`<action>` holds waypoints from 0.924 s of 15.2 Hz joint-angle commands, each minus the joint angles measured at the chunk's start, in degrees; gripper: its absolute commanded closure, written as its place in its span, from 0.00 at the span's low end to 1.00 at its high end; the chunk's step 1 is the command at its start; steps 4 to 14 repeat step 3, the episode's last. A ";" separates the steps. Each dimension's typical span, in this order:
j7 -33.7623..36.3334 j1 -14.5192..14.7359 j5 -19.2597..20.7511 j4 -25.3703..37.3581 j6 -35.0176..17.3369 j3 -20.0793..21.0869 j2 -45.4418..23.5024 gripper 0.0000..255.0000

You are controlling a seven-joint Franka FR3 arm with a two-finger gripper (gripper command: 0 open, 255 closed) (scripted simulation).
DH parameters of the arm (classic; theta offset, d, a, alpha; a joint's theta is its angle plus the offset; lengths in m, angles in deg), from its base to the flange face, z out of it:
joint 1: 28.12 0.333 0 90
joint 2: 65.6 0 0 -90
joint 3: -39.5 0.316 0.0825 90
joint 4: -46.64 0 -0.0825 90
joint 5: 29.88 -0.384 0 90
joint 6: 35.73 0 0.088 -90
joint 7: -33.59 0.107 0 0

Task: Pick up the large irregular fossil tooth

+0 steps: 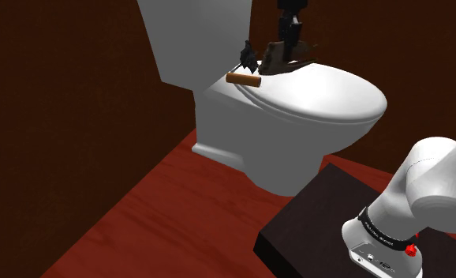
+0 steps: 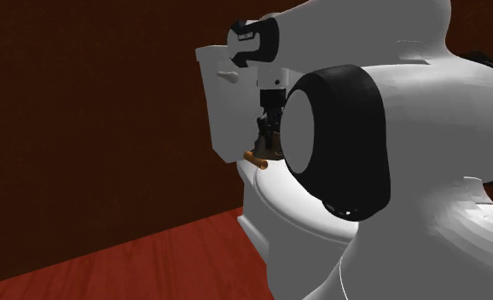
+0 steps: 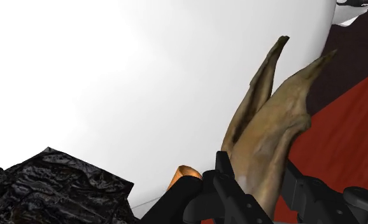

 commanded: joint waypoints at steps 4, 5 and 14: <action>-0.10 0.02 -0.06 2.39 1.81 0.00 -0.58 1.00; -0.10 0.02 -0.06 2.39 1.81 0.00 -0.58 1.00; -0.10 0.02 -0.06 2.39 1.81 0.00 -0.58 1.00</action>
